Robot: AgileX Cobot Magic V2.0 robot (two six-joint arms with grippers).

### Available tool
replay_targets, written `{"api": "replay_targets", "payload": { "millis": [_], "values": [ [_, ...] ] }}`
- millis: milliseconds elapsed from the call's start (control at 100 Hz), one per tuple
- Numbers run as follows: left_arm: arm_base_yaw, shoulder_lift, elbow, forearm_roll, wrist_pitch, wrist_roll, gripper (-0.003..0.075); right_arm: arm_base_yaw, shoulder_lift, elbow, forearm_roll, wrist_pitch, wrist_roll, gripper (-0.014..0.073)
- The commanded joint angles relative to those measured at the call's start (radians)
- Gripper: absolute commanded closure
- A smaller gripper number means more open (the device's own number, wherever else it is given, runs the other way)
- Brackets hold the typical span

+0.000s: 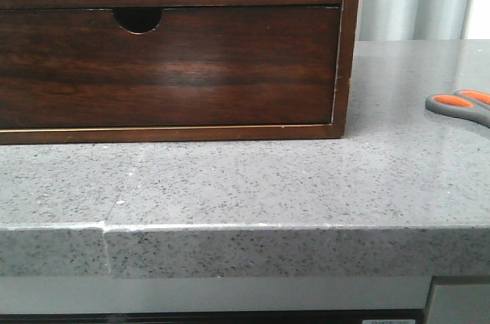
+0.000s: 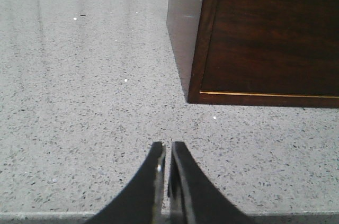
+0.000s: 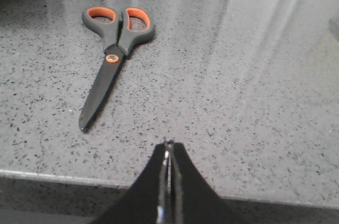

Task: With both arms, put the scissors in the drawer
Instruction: 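Move the left gripper toward the white handle of the wooden drawer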

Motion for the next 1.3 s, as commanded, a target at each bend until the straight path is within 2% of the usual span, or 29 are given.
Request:
{"api": "replay_targets", "payload": {
  "millis": [0, 690, 880, 980, 1110, 1190, 1290],
  "values": [
    [-0.009, -0.031, 0.02, -0.002, -0.075, -0.008, 0.074, -0.006, 0.017, 0.03, -0.004, -0.074, -0.003, 0.0645],
    [-0.009, -0.031, 0.02, 0.034, -0.075, 0.007, 0.074, -0.006, 0.017, 0.03, -0.004, -0.079, -0.003, 0.0645],
    [-0.009, -0.031, 0.02, 0.062, -0.084, 0.011, 0.074, -0.006, 0.017, 0.03, -0.004, -0.246, -0.003, 0.0645],
    [-0.009, -0.031, 0.02, -0.016, -0.119, 0.011, 0.074, -0.006, 0.017, 0.03, 0.008, -0.36, -0.003, 0.0645],
    [-0.009, -0.031, 0.02, -0.289, -0.189, 0.011, 0.074, -0.006, 0.017, 0.03, 0.193, -0.43, 0.034, 0.0645],
    [-0.009, -0.031, 0.02, -0.322, -0.192, 0.011, 0.074, -0.006, 0.017, 0.03, 0.358, -0.455, 0.038, 0.0645],
    [-0.009, -0.031, 0.02, -0.355, -0.192, 0.011, 0.074, -0.006, 0.017, 0.03, 0.629, -0.469, 0.038, 0.0645]
  ]
}}
